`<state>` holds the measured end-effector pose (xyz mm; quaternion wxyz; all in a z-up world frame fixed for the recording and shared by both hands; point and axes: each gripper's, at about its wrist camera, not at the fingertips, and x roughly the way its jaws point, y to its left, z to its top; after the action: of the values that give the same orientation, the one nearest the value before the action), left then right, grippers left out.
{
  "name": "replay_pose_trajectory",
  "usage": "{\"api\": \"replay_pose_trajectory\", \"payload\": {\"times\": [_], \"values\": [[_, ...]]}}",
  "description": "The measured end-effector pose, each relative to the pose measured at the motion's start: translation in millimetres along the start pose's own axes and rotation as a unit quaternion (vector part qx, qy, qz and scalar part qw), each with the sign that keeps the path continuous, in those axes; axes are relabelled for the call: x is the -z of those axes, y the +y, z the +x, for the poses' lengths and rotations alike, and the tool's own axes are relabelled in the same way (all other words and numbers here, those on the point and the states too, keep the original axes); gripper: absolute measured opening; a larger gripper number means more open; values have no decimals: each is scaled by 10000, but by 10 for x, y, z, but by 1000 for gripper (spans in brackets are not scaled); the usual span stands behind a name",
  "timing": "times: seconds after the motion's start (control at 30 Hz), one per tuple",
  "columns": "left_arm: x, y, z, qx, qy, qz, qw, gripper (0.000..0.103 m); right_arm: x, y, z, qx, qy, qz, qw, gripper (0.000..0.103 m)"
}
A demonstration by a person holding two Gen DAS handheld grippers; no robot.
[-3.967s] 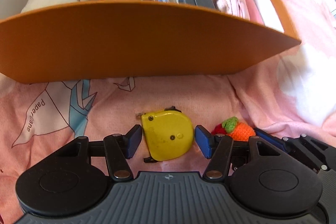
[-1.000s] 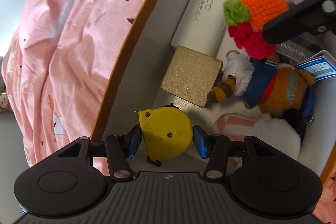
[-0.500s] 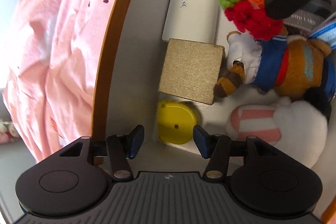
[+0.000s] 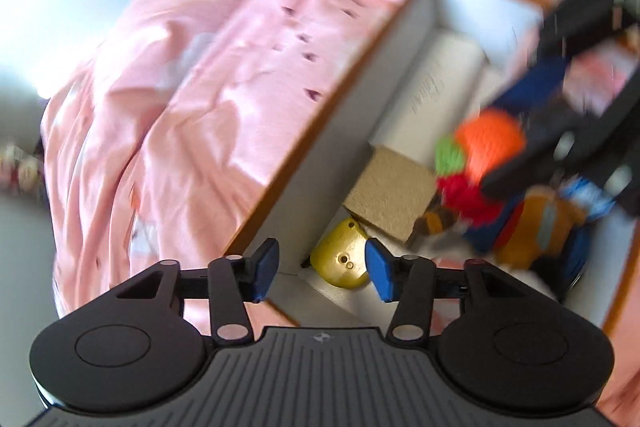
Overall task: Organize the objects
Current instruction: 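Lower the tape measure and fruit into the box and open both grippers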
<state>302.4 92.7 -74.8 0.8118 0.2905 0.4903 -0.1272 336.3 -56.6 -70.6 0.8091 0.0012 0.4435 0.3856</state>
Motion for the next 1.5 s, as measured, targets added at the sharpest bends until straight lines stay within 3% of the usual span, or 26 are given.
{"api": "replay_pose_trajectory", "payload": {"times": [0.1, 0.17, 0.27, 0.47, 0.53, 1.0, 1.23, 1.5], "values": [[129, 146, -196, 50, -327, -959, 9948, 57, -51, 64, 63, -186, -17, 60, 9998, 43], [131, 168, -316, 56, -521, -1651, 9849, 56, -91, 102, 127, -319, 4, 128, 9994, 43], [175, 268, -375, -105, -611, -2485, 9666, 50, -153, 180, 264, -462, 72, 167, 9988, 43], [521, 403, -485, -243, -358, -3967, 9169, 48, -233, 317, 641, -401, 324, 136, 9986, 43], [625, 387, -505, -318, -332, -4143, 9090, 48, -239, 350, 747, -421, 411, 142, 9982, 43], [917, 179, -567, -355, -419, -4806, 8752, 48, -156, 414, 1220, -348, 1066, 106, 9936, 43], [945, 108, -615, -328, -402, -4825, 8744, 48, -108, 453, 1347, -264, 1244, 31, 9919, 43], [915, -34, -816, -367, -577, -4813, 8739, 48, -139, 545, 1050, -26, 913, -224, 9956, 46]]}}
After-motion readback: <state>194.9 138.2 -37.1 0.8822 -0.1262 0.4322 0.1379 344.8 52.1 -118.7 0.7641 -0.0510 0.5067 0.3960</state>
